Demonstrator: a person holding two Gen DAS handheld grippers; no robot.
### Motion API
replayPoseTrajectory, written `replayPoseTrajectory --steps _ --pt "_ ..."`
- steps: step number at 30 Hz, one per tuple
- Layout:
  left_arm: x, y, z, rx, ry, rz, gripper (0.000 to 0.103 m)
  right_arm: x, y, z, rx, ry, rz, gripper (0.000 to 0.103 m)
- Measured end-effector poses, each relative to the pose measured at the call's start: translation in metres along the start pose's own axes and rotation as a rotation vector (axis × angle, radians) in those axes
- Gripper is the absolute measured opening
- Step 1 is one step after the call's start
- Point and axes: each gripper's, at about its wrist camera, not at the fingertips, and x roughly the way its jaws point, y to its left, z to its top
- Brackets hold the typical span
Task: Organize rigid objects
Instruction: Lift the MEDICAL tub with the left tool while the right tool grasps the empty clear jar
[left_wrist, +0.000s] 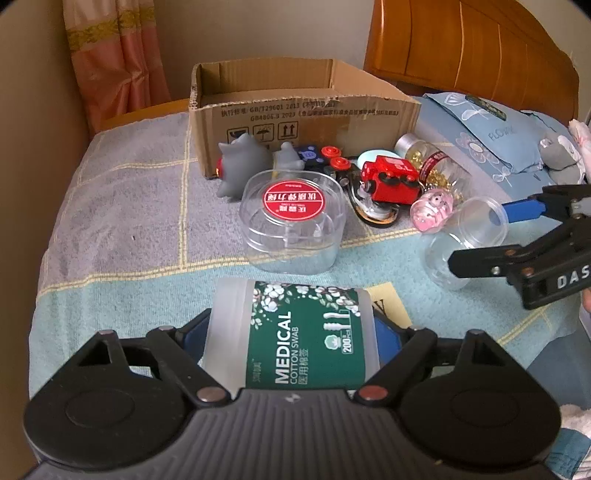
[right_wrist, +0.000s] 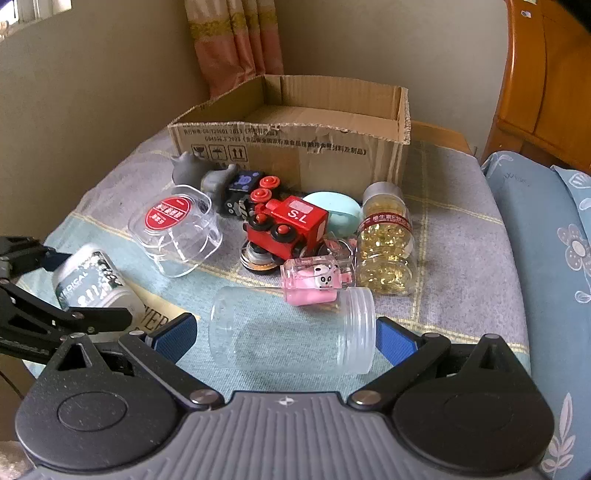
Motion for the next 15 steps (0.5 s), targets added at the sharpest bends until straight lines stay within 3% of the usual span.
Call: replayPoseTrajectory --steps 15 --pt "0.005 0.000 0.005 -0.007 0.040 0.002 0.085 0.016 0.016 0.006 -0.085 0.046 -0.083 0.100"
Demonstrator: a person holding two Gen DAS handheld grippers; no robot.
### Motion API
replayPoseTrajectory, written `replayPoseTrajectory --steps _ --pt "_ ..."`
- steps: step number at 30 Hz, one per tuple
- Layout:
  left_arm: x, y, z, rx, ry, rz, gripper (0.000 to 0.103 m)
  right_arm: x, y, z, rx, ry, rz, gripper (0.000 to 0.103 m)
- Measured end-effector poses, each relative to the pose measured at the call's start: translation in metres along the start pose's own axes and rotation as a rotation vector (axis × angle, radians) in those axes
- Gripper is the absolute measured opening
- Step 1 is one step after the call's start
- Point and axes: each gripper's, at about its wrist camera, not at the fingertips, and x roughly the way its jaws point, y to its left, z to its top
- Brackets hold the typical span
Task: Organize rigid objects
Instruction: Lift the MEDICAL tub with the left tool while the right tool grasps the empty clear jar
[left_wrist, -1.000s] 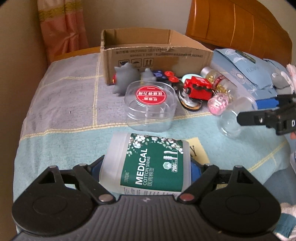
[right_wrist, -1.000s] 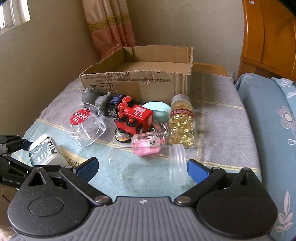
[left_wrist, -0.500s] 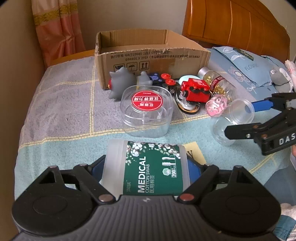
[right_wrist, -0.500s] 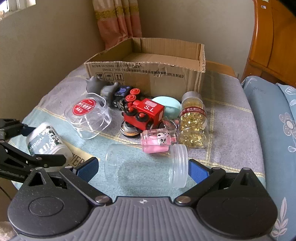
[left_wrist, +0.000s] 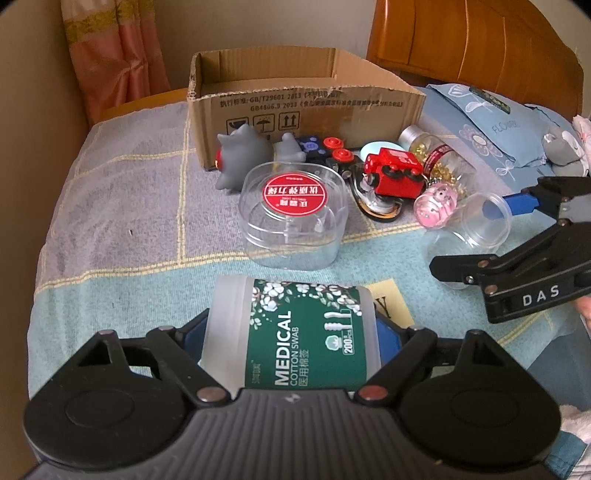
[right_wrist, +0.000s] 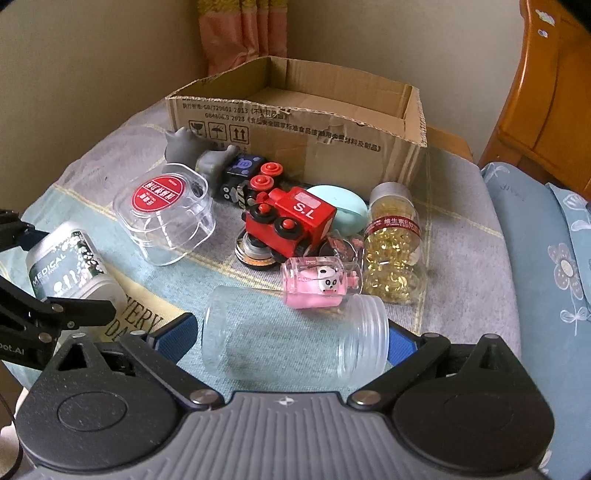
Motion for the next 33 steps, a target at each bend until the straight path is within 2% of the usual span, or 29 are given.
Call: replayPoseTrajectory --steps 4,12,20,26,33 --pt "0.001 -0.001 0.002 0.004 0.013 0.002 0.084 0.000 0.002 0.001 -0.022 0.012 -0.010 0.094" --pt "-0.002 -0.001 0.006 0.024 0.042 0.021 0.083 -0.003 0.002 0.005 -0.057 0.022 0.006 0.094" --pt "-0.021 0.000 0.016 0.080 0.070 0.029 0.083 -0.020 -0.002 0.012 -0.096 0.009 0.056 0.094" --pt "-0.035 0.003 0.036 0.093 0.076 0.019 0.083 -0.032 -0.008 0.023 -0.105 -0.008 0.098 0.094" --pt "-0.048 0.002 0.073 0.110 0.037 0.011 0.083 -0.047 -0.020 0.050 -0.112 -0.048 0.123 0.094"
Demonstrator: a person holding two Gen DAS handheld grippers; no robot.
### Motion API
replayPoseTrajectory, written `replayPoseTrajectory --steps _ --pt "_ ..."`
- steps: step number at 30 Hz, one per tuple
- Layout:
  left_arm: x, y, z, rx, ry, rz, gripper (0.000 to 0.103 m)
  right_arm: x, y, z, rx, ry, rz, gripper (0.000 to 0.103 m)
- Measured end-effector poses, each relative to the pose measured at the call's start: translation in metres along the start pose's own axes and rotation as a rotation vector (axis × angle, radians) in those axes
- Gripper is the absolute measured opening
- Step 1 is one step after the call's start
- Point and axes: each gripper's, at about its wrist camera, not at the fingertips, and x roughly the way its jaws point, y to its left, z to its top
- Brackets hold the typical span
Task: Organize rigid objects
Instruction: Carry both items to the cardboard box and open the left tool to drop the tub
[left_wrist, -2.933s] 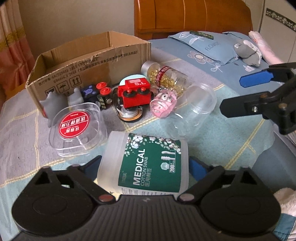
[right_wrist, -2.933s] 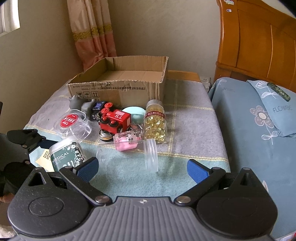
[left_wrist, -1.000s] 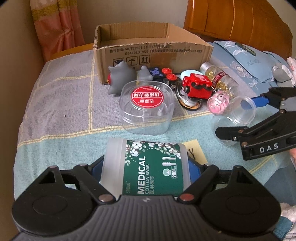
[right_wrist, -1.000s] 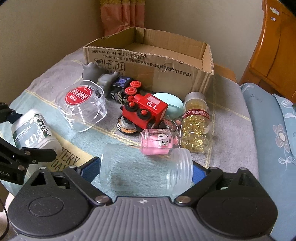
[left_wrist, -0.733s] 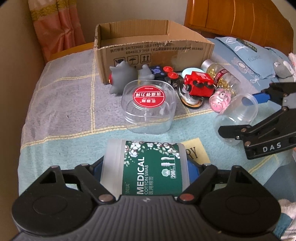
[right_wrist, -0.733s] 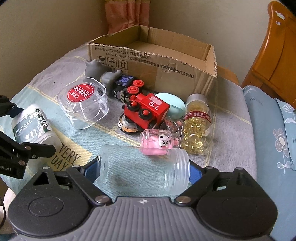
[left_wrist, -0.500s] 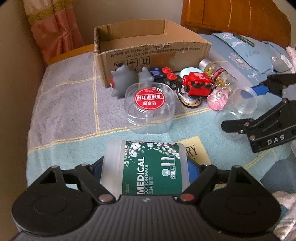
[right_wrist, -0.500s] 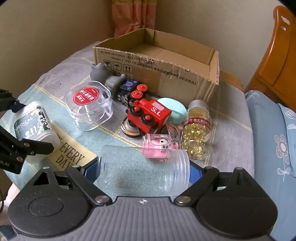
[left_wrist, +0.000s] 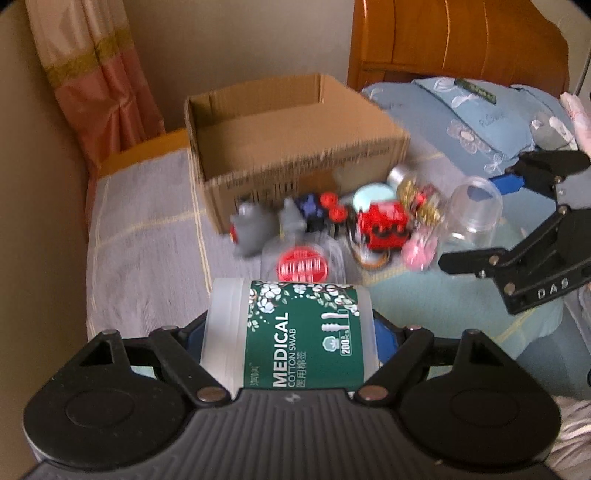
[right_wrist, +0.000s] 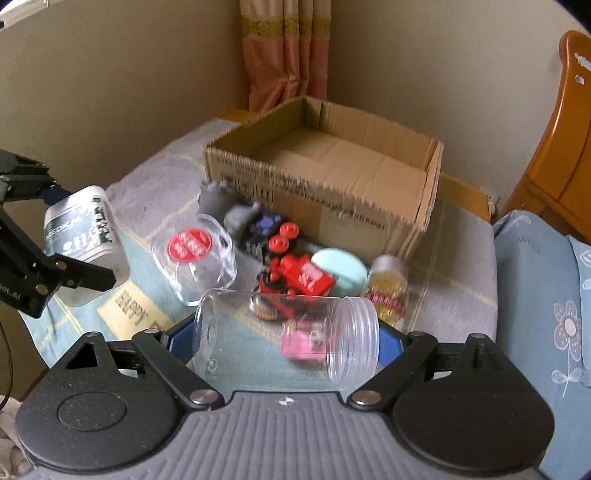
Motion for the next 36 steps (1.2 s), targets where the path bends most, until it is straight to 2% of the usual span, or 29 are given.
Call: replayPoseTrajectory --steps 10,21,29,31,34,36 --pt "0.006 0.008 0.071 0.031 -0.073 0.035 0.083 -0.008 -0.024 0.046 -0.014 -0.070 -0.007 0.094" --pt "0.048 0.022 0.139 0.024 -0.073 0.066 0.083 -0.001 -0.052 0.088 0.009 -0.111 -0.032 0.094" --pt "0.079 0.027 0.161 -0.007 -0.050 0.065 0.083 0.014 -0.075 0.106 0.064 -0.111 -0.038 0.094" --pt "0.085 0.028 0.165 -0.018 -0.065 0.065 0.083 0.019 -0.078 0.108 0.077 -0.106 -0.039 0.094" --pt "0.089 0.032 0.169 -0.035 -0.083 0.060 0.090 0.025 -0.080 0.111 0.084 -0.100 -0.042 0.094" --pt "0.089 0.032 0.170 -0.039 -0.089 0.061 0.090 0.028 -0.080 0.111 0.088 -0.095 -0.041 0.094"
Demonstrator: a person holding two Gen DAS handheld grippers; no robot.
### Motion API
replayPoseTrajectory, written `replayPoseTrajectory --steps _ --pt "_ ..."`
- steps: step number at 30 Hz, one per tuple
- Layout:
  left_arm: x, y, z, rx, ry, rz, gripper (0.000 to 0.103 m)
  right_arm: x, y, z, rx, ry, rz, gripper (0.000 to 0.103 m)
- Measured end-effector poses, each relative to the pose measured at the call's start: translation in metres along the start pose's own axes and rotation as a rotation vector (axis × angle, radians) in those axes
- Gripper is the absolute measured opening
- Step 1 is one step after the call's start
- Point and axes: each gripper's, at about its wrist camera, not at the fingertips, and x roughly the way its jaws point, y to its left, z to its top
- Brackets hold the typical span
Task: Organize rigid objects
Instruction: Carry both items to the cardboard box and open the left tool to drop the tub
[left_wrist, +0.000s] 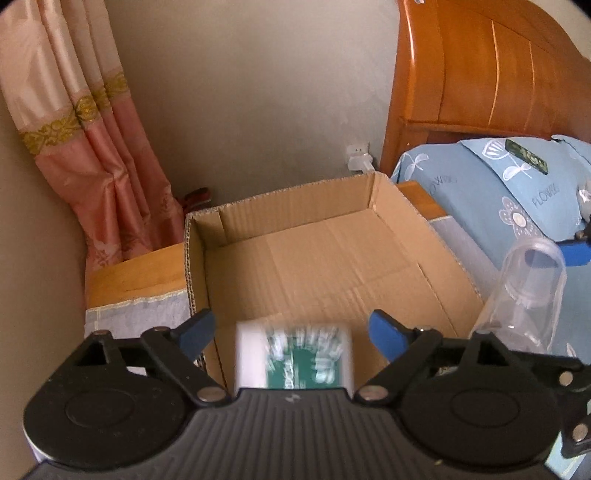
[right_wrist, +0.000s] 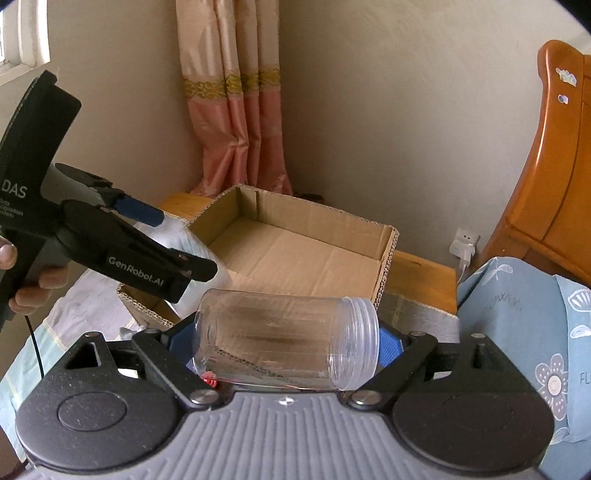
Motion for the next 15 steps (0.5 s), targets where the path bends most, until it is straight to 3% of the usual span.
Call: replayPoseTrajectory --steps 15 --pt "-0.031 0.011 -0.033 -0.022 -0.050 0.017 0.091 0.022 -0.001 0.011 0.000 0.024 -0.016 0.094"
